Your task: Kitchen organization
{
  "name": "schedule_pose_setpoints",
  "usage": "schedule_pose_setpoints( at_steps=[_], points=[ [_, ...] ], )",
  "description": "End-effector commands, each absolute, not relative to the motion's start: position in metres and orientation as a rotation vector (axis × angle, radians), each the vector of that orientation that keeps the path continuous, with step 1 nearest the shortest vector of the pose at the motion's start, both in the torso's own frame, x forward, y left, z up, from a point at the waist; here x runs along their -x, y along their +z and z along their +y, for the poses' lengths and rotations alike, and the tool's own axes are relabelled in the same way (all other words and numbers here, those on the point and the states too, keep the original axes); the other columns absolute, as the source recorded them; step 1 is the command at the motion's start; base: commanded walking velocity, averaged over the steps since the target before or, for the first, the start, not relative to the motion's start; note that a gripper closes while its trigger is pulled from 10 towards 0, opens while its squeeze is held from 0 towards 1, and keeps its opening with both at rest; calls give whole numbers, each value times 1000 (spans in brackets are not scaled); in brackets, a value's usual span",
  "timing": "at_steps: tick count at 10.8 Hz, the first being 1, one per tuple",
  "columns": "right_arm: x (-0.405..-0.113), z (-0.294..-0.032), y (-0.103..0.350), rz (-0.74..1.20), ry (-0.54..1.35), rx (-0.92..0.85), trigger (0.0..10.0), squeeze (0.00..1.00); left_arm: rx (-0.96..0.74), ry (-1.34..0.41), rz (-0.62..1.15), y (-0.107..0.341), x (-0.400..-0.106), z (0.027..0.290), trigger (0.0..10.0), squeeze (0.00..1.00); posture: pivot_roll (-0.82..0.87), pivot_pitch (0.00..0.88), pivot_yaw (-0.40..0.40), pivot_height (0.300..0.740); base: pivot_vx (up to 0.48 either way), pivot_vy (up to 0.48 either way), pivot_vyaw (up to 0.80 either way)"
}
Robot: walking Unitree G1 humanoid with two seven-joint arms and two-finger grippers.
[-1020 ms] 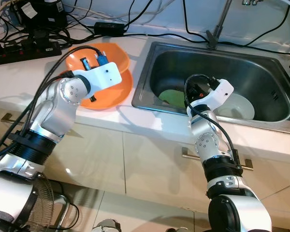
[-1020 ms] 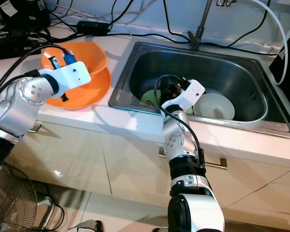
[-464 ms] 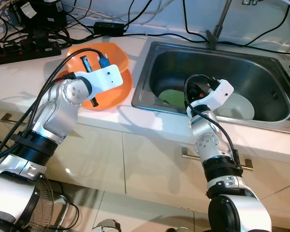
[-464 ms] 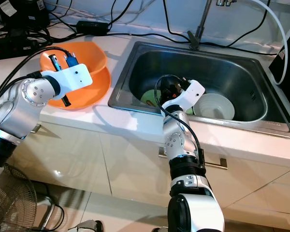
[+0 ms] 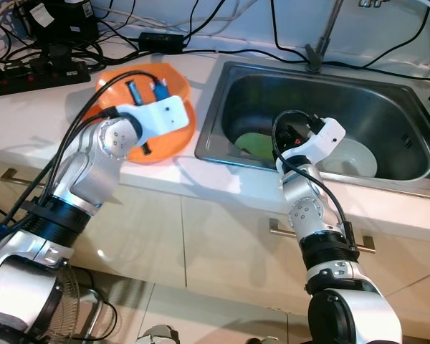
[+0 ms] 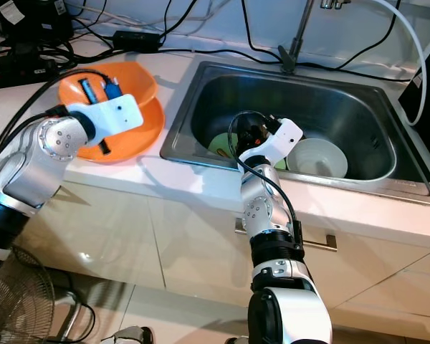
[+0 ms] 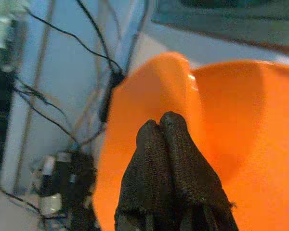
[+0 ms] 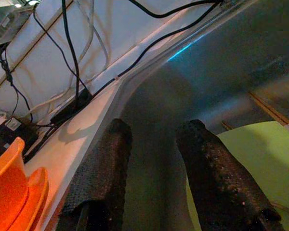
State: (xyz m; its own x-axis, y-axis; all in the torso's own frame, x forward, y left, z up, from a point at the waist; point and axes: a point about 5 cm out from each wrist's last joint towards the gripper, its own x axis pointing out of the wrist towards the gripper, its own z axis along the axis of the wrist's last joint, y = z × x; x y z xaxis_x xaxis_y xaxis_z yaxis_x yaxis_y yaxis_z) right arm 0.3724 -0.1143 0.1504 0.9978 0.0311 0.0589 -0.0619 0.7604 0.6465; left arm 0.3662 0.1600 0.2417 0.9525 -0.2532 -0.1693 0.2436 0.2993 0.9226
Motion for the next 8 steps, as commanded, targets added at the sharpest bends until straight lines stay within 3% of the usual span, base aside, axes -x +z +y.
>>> schedule_pose_setpoints(
  at_steps=[1, 3, 4, 5, 6, 8],
  points=[
    [-374, -115, 153, -46, 49, -705, 10000, 0, -1230, -298, -91, 256, -365, 155, 0, 0, 122, 44, -42, 740, 0, 0, 0],
    [-374, -114, 152, -43, 52, -706, 10000, 0, -1211, -288, -116, 257, -364, 153, 0, 0, 123, 45, -43, 740, 0, 0, 0],
    [-374, -115, 152, -44, 51, -705, 10000, 0, -1094, -287, -208, 266, -363, 146, 10000, 0, 122, 46, -43, 740, 0, 0, 0],
    [-374, -115, 152, -44, 49, -704, 10000, 0, -903, -319, -339, 280, -357, 135, 10000, 0, 124, 47, -44, 740, 0, 0, 0],
    [-373, -115, 152, -42, 49, -704, 10000, 0, -795, -357, -413, 284, -349, 130, 10000, 1000, 124, 47, -43, 740, 0, 0, 0],
    [-373, -114, 151, -42, 49, -706, 10000, 0, -679, -459, -448, 283, -335, 130, 10000, 1000, 124, 49, -40, 740, 0, 0, 0]
  ],
)
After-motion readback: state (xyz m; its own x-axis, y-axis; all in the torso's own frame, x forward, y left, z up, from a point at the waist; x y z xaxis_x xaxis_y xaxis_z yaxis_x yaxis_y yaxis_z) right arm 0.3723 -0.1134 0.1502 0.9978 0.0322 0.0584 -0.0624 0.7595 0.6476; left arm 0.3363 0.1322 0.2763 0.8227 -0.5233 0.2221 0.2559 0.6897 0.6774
